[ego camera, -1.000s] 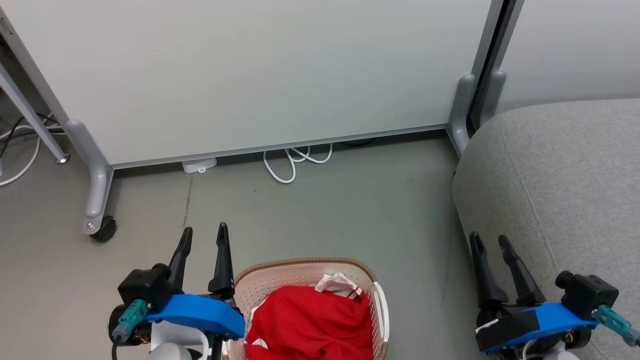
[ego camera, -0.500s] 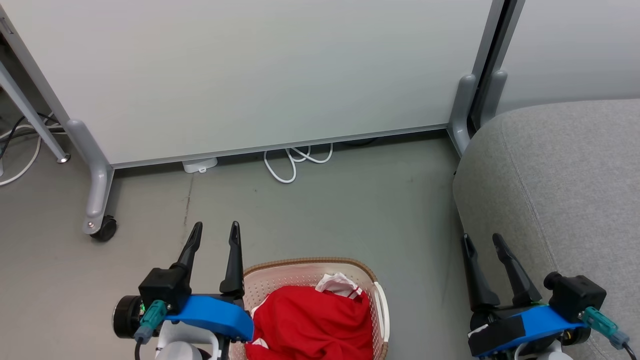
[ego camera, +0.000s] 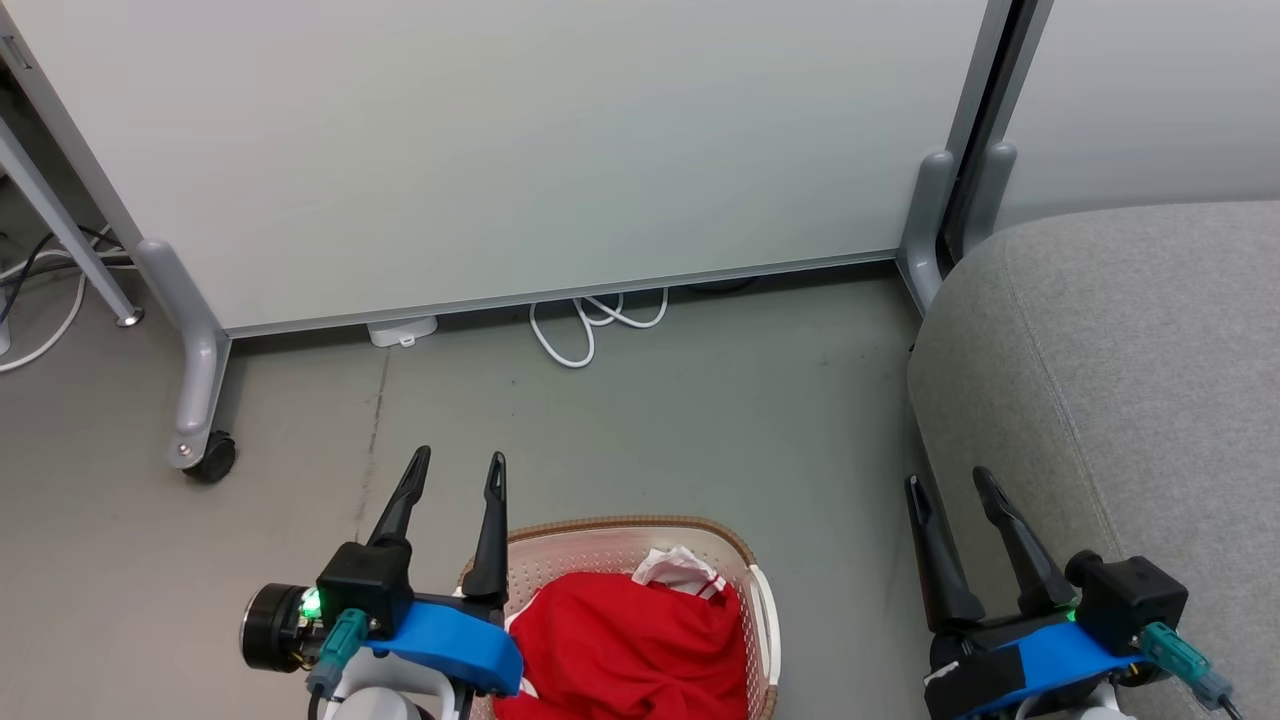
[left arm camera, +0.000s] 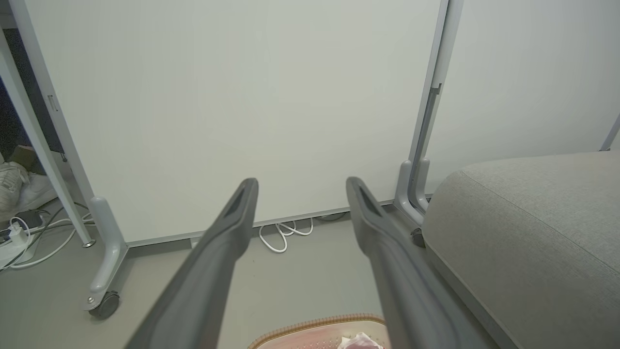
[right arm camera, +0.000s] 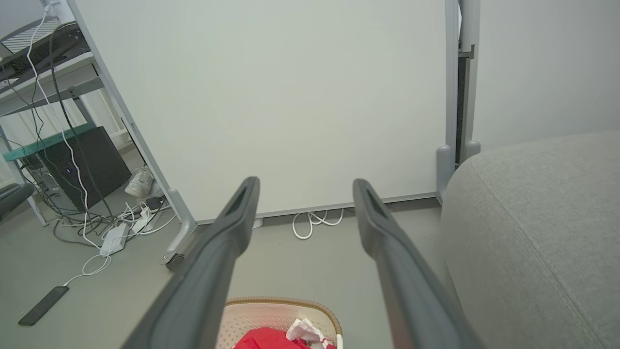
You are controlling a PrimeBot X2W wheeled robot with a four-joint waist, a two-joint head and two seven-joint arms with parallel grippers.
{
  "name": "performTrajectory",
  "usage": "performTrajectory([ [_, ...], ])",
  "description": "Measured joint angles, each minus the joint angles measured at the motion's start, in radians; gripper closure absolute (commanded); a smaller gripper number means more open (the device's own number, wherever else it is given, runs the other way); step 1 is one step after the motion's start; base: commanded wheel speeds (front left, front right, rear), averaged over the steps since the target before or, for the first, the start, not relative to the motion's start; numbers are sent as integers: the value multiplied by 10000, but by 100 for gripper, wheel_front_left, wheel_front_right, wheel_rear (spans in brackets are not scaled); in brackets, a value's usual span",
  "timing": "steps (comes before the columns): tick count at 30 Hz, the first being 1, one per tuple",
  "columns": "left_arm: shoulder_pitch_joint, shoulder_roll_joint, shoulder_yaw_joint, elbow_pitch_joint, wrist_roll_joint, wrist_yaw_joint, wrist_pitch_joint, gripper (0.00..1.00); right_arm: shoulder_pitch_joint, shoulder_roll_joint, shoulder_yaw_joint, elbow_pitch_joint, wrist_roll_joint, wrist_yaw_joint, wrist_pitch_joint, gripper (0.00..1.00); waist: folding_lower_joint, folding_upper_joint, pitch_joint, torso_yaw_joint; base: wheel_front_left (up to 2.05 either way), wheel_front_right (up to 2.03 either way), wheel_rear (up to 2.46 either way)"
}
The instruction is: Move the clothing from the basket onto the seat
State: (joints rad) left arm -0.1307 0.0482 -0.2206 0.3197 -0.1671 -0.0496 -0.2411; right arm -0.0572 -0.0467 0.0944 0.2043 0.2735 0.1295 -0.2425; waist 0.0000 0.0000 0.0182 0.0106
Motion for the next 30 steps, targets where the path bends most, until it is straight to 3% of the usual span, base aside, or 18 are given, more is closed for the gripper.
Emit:
performTrajectory([
  [11,-24,4,-203,186,642,-13,-207,0,9,-6,113,-25,-677,10,-188,0,0,0,45,-17,0,0,0],
  [30,-203,10,-138,491,393,-276,-217,0,18,-8,171,-59,-639,10,-197,0,0,0,86,-60,0,0,0],
])
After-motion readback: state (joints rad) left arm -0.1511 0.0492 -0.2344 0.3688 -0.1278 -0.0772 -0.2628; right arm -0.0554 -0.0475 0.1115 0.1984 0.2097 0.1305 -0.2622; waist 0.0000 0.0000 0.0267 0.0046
